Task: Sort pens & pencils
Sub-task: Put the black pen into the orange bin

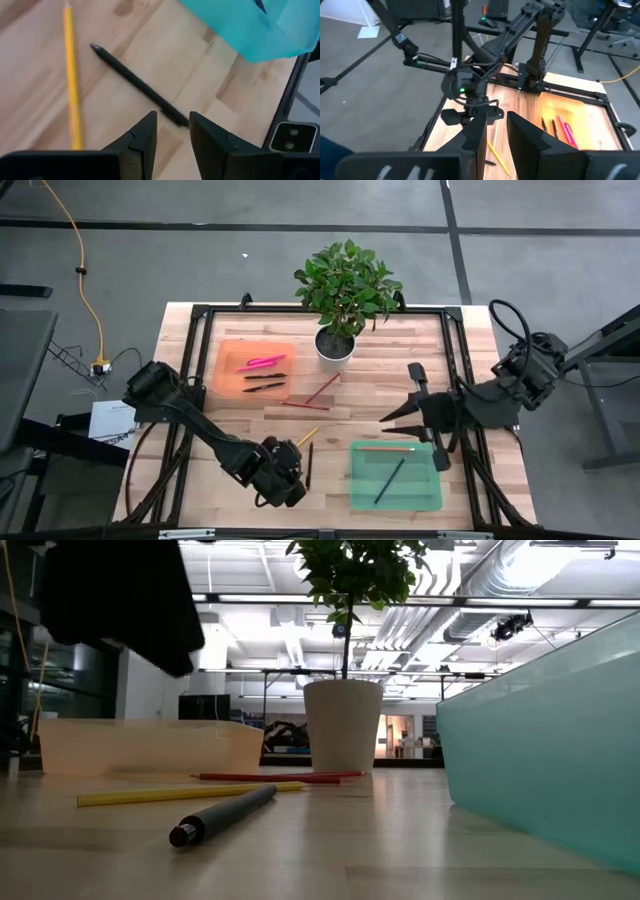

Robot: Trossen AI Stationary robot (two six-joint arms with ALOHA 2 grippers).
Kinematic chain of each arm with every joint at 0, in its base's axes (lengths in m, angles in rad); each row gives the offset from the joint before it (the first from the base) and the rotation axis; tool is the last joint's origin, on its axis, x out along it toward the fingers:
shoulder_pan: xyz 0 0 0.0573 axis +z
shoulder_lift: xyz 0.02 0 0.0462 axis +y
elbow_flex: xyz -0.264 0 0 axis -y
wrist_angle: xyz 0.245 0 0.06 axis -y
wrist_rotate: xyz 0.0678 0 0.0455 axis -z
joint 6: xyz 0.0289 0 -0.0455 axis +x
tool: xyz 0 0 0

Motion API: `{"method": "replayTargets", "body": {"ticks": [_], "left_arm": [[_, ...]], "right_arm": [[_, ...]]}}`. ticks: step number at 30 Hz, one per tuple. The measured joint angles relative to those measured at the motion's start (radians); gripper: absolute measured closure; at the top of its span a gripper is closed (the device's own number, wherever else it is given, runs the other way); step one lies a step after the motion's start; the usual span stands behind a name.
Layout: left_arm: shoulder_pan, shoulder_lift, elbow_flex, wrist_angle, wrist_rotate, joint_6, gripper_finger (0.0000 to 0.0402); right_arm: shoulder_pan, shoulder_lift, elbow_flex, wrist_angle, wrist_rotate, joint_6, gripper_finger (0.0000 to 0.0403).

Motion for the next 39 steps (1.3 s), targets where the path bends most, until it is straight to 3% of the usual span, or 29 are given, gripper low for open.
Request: {"method": "replayTargets", "body": {"ticks": [7,39], "left_arm": [[0.0,0.041,0.001,0.03,0.008,-0.053,0.03],[0.1,0.142,0.03,0.061,0.107,-0.064,0.03]], "right_arm": [[0.031,0.0,0.0,-0.038,0.052,0.014,0.0336],[0.048,0.0,0.0,-0.093,0.053,0.002,0.0336]]}}
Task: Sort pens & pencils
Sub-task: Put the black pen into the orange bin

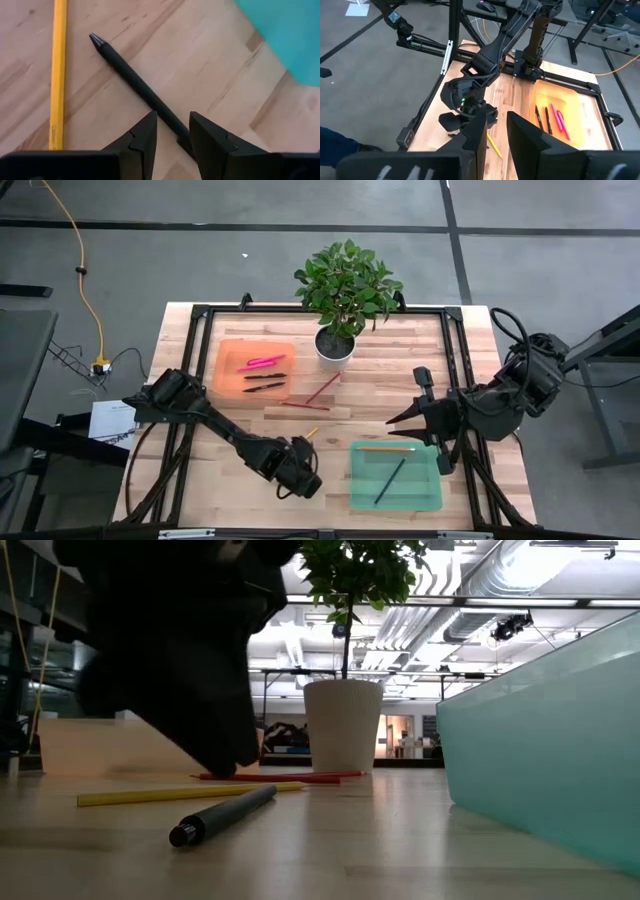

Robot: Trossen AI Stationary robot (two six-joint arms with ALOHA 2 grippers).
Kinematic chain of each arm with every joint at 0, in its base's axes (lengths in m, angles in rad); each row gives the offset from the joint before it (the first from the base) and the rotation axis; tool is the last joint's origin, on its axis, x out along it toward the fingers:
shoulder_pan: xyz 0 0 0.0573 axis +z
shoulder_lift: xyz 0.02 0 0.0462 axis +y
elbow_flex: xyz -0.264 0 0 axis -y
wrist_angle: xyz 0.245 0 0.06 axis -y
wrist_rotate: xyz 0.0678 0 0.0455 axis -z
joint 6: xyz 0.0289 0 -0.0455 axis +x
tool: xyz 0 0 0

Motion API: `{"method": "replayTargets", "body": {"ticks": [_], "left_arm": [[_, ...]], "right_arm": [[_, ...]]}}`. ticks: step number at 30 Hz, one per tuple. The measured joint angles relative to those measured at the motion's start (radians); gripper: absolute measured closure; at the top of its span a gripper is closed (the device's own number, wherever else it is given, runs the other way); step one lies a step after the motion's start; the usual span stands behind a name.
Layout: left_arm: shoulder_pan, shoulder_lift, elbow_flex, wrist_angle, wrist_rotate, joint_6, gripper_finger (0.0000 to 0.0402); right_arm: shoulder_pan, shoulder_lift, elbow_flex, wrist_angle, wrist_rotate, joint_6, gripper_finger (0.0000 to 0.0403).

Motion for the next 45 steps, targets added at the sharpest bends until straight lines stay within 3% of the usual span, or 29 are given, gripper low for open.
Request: {"method": "replayTargets", "body": {"ticks": [9,27,45], "left_arm": [[0.026,0.0,0.0,0.027,0.028,0.057,0.03],[0.05,0.0,0.0,-0.03,0.076,-0.013,0.03],[0.05,0.0,0.0,-0.023,0.117,0.076,0.03]], "right_arm": [[0.0,0.0,0.0,-0.008,-0.015,-0.004,0.0336],[0.0,-0.002,0.0,-0.014,-0.026,-0.004,0.0336],[0.0,-0.002,0.0,-0.051,-0.092,0.033,0.0336]]}}
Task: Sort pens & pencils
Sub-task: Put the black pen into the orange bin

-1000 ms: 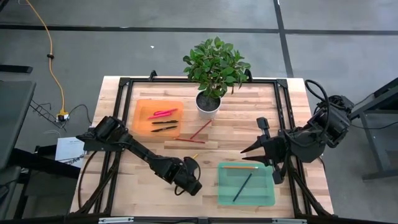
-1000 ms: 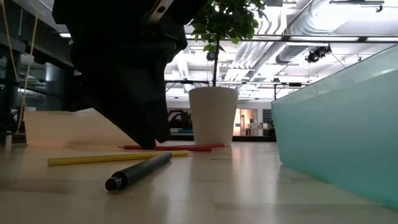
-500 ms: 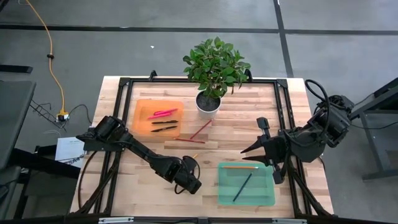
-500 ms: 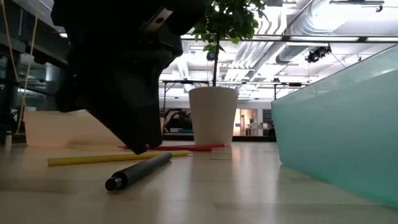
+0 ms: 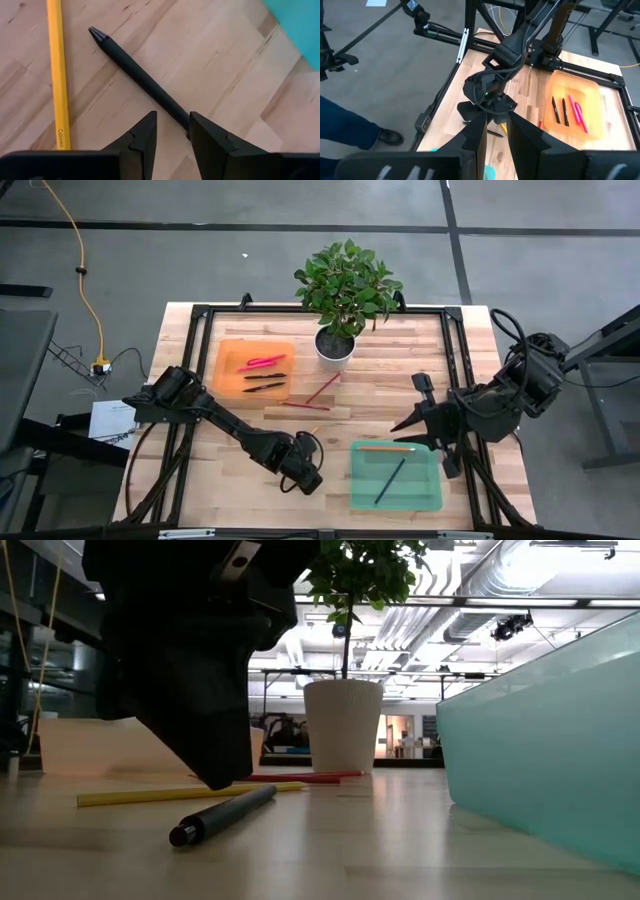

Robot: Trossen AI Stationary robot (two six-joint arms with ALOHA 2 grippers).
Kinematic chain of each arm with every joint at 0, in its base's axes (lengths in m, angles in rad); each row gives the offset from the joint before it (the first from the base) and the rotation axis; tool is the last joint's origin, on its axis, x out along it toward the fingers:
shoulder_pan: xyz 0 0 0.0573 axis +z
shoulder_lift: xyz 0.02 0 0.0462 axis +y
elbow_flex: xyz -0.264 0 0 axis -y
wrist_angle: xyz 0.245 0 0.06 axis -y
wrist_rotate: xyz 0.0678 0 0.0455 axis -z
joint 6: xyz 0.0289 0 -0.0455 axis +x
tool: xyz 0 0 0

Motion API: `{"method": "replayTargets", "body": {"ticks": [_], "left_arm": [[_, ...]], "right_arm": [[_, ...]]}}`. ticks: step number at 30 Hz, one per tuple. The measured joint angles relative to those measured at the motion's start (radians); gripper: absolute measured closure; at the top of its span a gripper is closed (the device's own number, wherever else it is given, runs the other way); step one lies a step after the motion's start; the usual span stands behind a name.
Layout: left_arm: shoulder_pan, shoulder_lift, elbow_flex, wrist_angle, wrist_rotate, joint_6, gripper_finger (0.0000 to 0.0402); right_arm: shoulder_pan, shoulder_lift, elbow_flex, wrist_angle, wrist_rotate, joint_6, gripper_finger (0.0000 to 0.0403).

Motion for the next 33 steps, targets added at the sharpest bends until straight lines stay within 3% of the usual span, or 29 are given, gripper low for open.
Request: {"method": "replayTargets", "body": {"ticks": [18,21,28,33], "left_arm": [[0.0,0.0,0.0,-0.003,-0.02,-0.023,0.03],[0.0,0.0,0.025,-0.085,-0.024,-0.024,0.03],[0.006,0.023,0.234,-0.415,-0.109,0.055,0.03],[0.04,0.057,0.328,-0.49,-0.089,0.104,0.03]], "right_arm": [[-0.007,0.0,0.0,0.011,0.001,-0.006,0.0336],[-0.007,0.0,0.0,0.011,0.001,-0.006,0.0336],[-0.007,0.0,0.0,0.014,0.002,-0.018,0.0336],[-0.007,-0.001,0.0,0.015,0.002,-0.026,0.0336]]}}
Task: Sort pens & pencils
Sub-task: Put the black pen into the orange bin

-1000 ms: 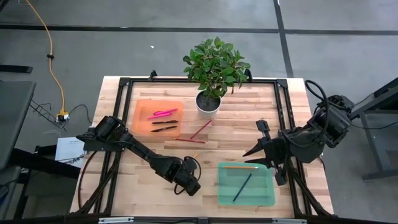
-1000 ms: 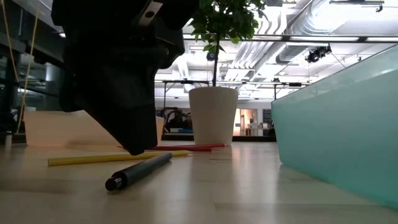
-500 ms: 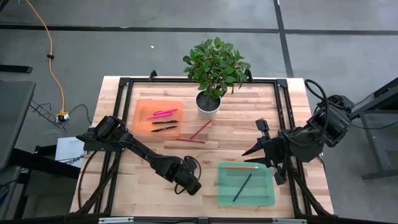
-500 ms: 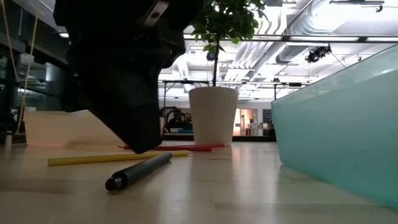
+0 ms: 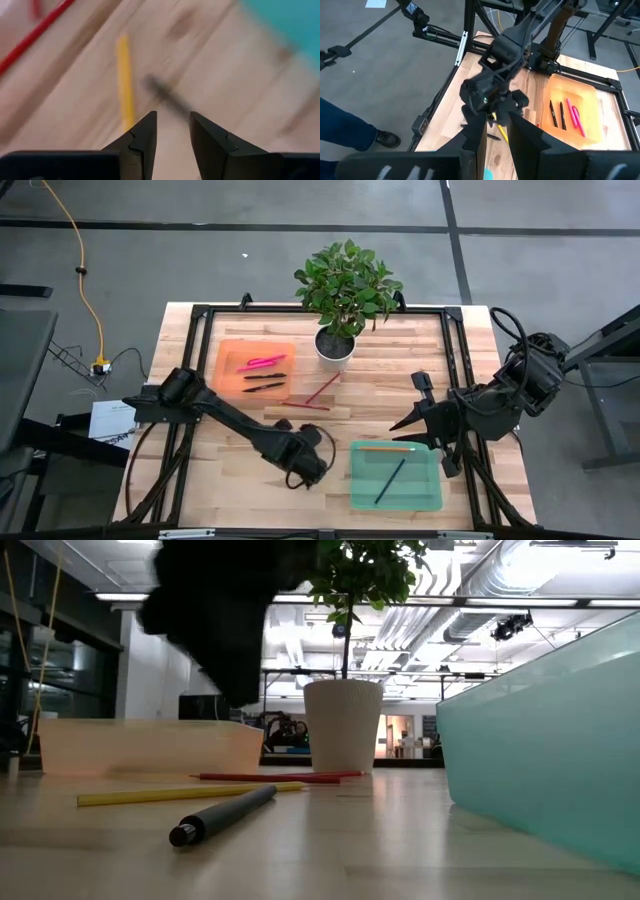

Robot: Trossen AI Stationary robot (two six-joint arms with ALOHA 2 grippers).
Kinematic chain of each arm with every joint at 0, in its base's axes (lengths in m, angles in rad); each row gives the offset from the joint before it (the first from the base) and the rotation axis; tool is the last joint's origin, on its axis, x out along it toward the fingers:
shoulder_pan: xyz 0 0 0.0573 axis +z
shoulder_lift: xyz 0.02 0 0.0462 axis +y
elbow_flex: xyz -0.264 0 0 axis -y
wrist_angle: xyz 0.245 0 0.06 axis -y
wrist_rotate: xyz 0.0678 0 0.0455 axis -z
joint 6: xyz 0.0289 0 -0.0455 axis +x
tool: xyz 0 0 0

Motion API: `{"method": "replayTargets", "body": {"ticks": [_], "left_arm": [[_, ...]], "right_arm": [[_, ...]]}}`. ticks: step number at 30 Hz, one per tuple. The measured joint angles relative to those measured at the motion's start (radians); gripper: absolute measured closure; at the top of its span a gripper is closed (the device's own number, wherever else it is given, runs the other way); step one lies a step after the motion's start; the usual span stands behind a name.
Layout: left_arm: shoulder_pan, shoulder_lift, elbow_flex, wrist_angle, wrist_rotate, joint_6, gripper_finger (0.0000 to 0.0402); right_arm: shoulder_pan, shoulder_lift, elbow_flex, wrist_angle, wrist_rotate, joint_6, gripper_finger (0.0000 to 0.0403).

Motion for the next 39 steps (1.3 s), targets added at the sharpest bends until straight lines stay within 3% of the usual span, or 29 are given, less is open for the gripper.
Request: {"method": "replayTargets", "body": {"ticks": [5,11,18,32,39], "left_arm": [[0.016,0.047,0.087,-0.029,0.033,0.033,0.03],[0.019,0.115,0.193,-0.186,0.075,0.065,0.03],[0.019,0.153,0.264,-0.211,0.086,0.077,0.03],[0.019,0.154,0.27,-0.188,0.107,0.035,0.03],[0.023,0.154,0.27,-0.167,0.212,-0.053,0.03]], "right_arm": [[0.0,0.0,0.0,-0.002,0.0,-0.003,0.0336],[0.0,0.0,0.0,-0.009,-0.01,-0.015,0.0336],[-0.002,0.0,0.0,-0.009,-0.016,-0.018,0.0336],[-0.002,0.0,0.0,-0.022,0.028,0.037,0.0336],[-0.022,-0.008,0.0,-0.063,0.028,-0.021,0.0336]]}}
